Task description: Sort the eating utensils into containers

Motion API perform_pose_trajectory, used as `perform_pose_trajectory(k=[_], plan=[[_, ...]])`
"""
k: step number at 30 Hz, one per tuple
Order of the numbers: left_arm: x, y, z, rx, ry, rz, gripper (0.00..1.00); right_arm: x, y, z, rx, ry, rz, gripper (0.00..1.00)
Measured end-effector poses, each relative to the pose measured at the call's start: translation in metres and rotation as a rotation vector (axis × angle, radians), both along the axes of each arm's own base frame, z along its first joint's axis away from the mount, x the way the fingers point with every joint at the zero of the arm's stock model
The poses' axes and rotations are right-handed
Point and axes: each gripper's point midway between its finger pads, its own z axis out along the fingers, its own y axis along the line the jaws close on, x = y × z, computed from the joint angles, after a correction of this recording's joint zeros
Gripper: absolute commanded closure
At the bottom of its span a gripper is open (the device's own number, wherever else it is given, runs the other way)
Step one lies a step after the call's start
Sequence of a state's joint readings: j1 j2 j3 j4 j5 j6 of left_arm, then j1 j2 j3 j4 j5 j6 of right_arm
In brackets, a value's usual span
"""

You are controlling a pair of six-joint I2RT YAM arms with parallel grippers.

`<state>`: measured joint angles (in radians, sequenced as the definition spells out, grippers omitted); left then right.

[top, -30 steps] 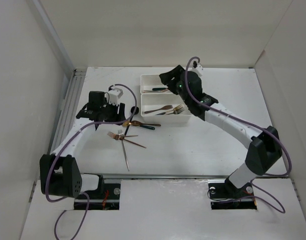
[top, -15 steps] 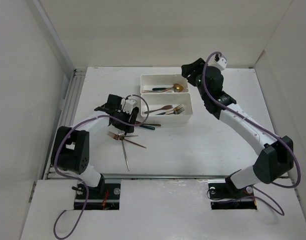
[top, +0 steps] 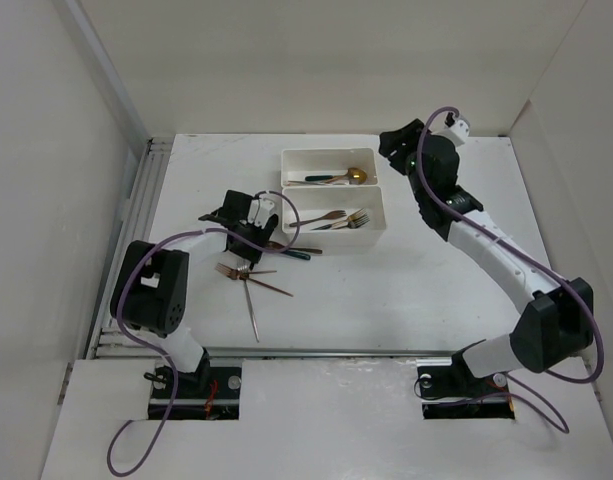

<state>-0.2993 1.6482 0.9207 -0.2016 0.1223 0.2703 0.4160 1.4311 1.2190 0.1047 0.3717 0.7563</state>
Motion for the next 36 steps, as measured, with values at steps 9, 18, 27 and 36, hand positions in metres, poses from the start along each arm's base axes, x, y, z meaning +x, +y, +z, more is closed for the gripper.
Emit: perform_pose_trajectory(k=[9,18,27,36], plan=[[0.023,-0.004,0.000,-0.025,-0.065,-0.010,1.00,-0.012,-0.020,0.011,0.010,-0.027,-0.038,0.39],[0.045,0.048,0.014,0.156,-0.136,0.028,1.00,-0.020,-0.032,0.016,0.005,-0.042,-0.070,0.39],[0.087,0.081,0.104,0.567,-0.480,-0.118,1.00,-0.020,-0.034,0.015,-0.012,-0.041,-0.079,0.39],[0.080,0.078,0.129,0.755,-0.601,-0.245,1.00,-0.023,-0.044,0.012,-0.040,-0.040,-0.112,0.39]])
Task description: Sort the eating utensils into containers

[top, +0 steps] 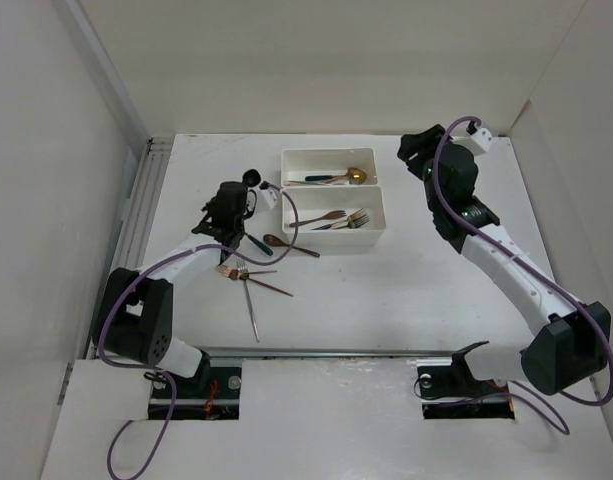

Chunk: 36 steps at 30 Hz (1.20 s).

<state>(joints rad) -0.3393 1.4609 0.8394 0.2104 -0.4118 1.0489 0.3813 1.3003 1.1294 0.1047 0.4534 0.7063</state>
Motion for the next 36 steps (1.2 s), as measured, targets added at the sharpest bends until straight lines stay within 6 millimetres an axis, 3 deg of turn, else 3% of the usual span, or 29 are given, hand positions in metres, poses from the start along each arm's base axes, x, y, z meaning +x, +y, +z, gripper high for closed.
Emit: perform_pose_trajectory(k=[5,8,12,15,17,21,25,30,34,35,36], plan=[[0.006,-0.002,0.010,-0.009,-0.021,-0.010,1.00,0.001,-0.004,0.000,-0.004,0.000,-0.014,0.39],[0.021,-0.010,0.031,-0.083,-0.028,-0.030,1.00,0.001,-0.006,0.000,-0.011,0.001,-0.018,0.39],[0.057,-0.043,0.078,-0.226,-0.073,-0.170,1.00,0.001,-0.010,-0.001,-0.054,0.003,-0.022,0.39],[0.072,-0.077,0.093,-0.267,-0.061,-0.344,1.00,0.003,-0.016,0.002,-0.107,-0.010,-0.024,0.39],[0.078,-0.100,0.090,-0.250,-0.028,-0.465,1.00,0.006,-0.022,0.006,-0.138,-0.035,-0.016,0.39],[0.091,-0.154,0.058,-0.243,0.063,-0.667,1.00,0.010,-0.045,0.010,-0.174,-0.071,-0.018,0.39],[0.110,-0.200,0.024,-0.282,0.131,-0.762,1.00,0.016,-0.067,0.010,-0.198,-0.089,-0.027,0.39],[0.128,-0.239,0.004,-0.341,0.138,-0.809,1.00,0.023,-0.073,0.008,-0.227,-0.096,-0.004,0.39],[0.132,-0.250,-0.002,-0.357,0.132,-0.825,0.77,0.029,-0.077,-0.002,-0.253,-0.077,0.007,0.39],[0.132,-0.251,-0.004,-0.358,0.133,-0.827,0.57,0.030,-0.079,-0.004,-0.258,-0.072,0.004,0.39],[0.133,-0.251,-0.003,-0.354,0.126,-0.830,0.46,0.031,-0.082,-0.005,-0.261,-0.070,0.001,0.39]])
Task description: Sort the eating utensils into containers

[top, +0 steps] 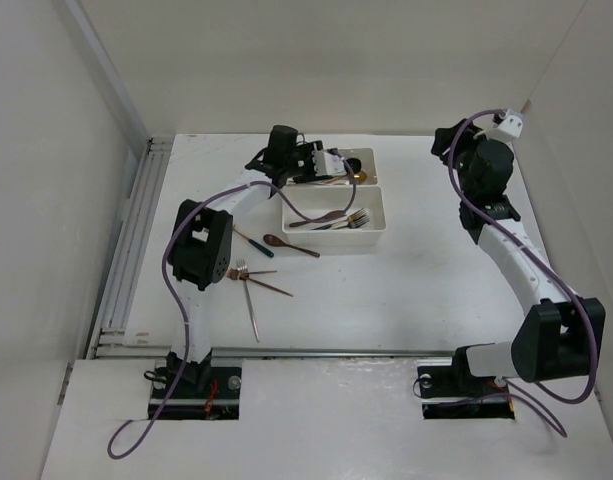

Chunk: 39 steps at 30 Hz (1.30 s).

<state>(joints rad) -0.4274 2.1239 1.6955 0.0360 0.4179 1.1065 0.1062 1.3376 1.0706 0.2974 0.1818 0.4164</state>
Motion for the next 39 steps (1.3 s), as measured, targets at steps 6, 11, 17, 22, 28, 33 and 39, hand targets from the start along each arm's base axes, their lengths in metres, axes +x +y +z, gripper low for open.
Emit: perform_pose_trajectory(k=[6,11,17,22,28,33,39], plan=[[0.007,0.004,0.000,-0.022,-0.022,0.048,0.24,0.001,-0.009,0.001,-0.008,-0.002,-0.009,0.38],[0.012,0.015,0.006,-0.170,0.085,0.242,0.24,0.004,0.005,0.004,-0.028,-0.008,0.035,0.38],[0.002,0.098,0.063,-0.557,0.291,0.839,0.35,-0.005,0.064,0.004,-0.057,-0.008,0.129,0.38],[-0.046,0.185,0.082,-0.839,0.462,1.262,0.41,-0.016,0.102,0.001,-0.066,0.005,0.180,0.38],[-0.086,0.186,-0.042,-0.687,0.780,1.568,0.47,-0.022,0.111,-0.010,-0.084,0.044,0.176,0.38],[-0.149,0.179,-0.119,-0.474,0.992,1.684,0.42,-0.024,0.104,-0.017,-0.100,0.079,0.150,0.38],[-0.152,0.168,-0.118,-0.490,1.024,1.673,0.42,-0.038,0.092,-0.011,-0.108,0.079,0.118,0.38]])
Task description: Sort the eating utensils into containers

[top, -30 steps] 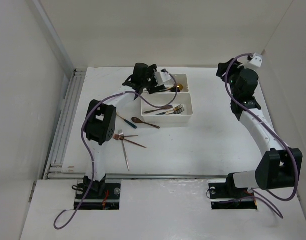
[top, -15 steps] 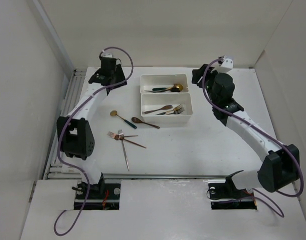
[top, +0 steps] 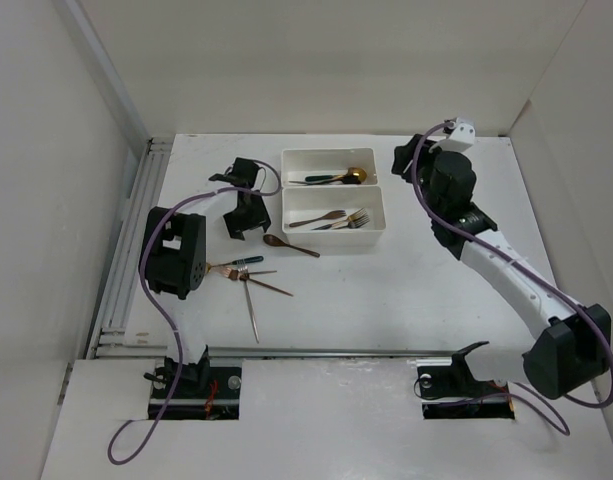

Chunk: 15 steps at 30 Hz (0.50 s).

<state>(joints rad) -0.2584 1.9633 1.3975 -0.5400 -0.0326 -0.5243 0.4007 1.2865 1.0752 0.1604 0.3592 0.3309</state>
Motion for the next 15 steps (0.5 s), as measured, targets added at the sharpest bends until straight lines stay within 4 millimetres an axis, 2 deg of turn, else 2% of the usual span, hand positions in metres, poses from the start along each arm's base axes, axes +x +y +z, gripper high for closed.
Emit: perform_pose_trajectory(k=[10,15], plan=[[-0.011,0.003,0.000,0.009,0.036,-0.009,0.41,-0.024,-0.017,0.001,-0.020,0.008,-0.032,0.38],[-0.018,0.009,0.024,0.020,0.027,-0.028,0.38,-0.045,-0.022,0.006,-0.016,-0.007,-0.041,0.38]])
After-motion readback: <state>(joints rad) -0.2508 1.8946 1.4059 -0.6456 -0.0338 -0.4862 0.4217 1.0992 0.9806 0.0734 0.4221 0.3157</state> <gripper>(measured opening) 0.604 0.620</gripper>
